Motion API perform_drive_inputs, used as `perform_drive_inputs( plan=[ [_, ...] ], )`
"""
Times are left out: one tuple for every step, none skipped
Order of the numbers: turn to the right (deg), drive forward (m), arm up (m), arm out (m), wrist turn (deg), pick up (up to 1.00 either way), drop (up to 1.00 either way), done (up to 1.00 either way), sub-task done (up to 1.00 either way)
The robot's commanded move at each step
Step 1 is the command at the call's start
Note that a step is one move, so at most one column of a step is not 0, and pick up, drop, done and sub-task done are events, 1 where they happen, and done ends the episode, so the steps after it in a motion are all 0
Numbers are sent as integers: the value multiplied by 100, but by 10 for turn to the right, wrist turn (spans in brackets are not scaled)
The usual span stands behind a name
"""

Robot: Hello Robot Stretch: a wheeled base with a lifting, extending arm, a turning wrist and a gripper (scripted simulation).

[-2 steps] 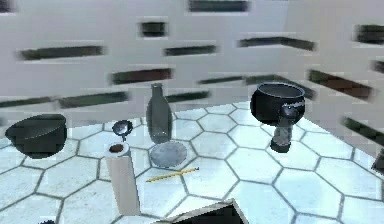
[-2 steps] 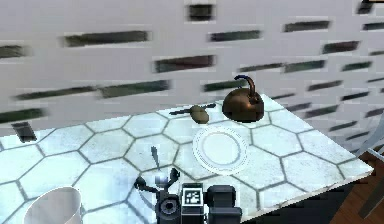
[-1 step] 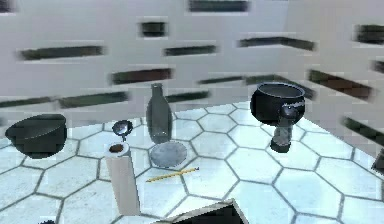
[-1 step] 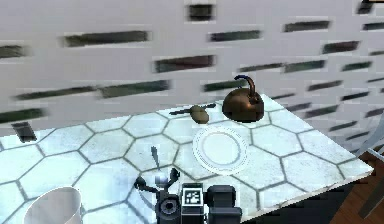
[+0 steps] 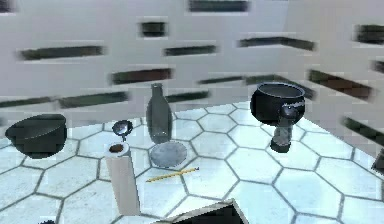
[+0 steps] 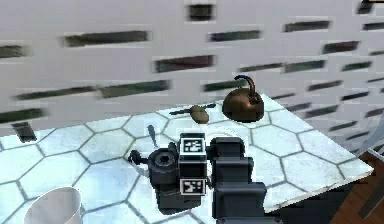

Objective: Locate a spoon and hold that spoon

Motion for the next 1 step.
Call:
perform_drive_inputs(
  plan=[
    [0,0,0,0,0,0,0,100,0]
  ],
)
